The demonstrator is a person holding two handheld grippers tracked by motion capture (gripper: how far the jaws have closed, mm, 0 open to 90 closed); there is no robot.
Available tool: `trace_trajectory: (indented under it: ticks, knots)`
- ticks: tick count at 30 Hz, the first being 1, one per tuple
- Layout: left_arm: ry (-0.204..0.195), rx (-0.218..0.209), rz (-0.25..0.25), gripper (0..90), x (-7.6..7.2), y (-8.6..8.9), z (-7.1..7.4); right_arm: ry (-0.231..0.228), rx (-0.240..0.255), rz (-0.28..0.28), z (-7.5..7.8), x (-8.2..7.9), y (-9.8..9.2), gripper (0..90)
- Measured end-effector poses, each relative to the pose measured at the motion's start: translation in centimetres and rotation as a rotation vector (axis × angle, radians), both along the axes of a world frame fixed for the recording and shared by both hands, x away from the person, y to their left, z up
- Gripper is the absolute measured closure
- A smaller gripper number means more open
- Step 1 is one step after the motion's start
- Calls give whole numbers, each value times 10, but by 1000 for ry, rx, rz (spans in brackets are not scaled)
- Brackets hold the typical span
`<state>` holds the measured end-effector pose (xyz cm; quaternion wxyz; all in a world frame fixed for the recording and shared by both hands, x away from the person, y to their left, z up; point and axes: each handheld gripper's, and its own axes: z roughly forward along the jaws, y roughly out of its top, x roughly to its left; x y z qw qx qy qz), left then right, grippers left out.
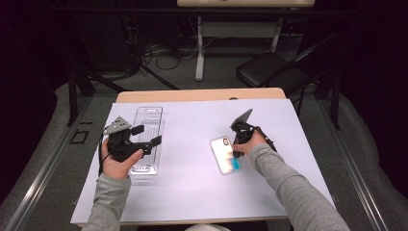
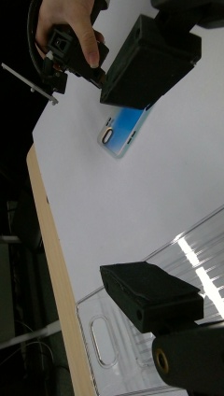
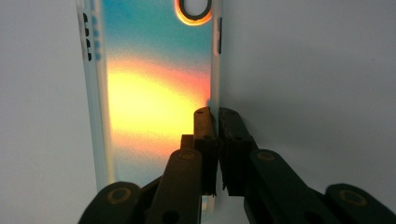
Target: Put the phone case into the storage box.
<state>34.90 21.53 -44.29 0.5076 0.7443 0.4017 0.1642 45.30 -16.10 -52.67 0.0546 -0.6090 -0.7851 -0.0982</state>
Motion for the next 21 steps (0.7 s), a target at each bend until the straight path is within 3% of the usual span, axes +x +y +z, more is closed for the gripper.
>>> trace_trajectory:
  ticks: [8,21]
  knots:
    - [3,1,0,152,1,0,-1,19,0,-13,2,0,-1,874]
    - [2,-5,-3,152,1,-2,-2,-13,25,-5,4,-4,-3,874]
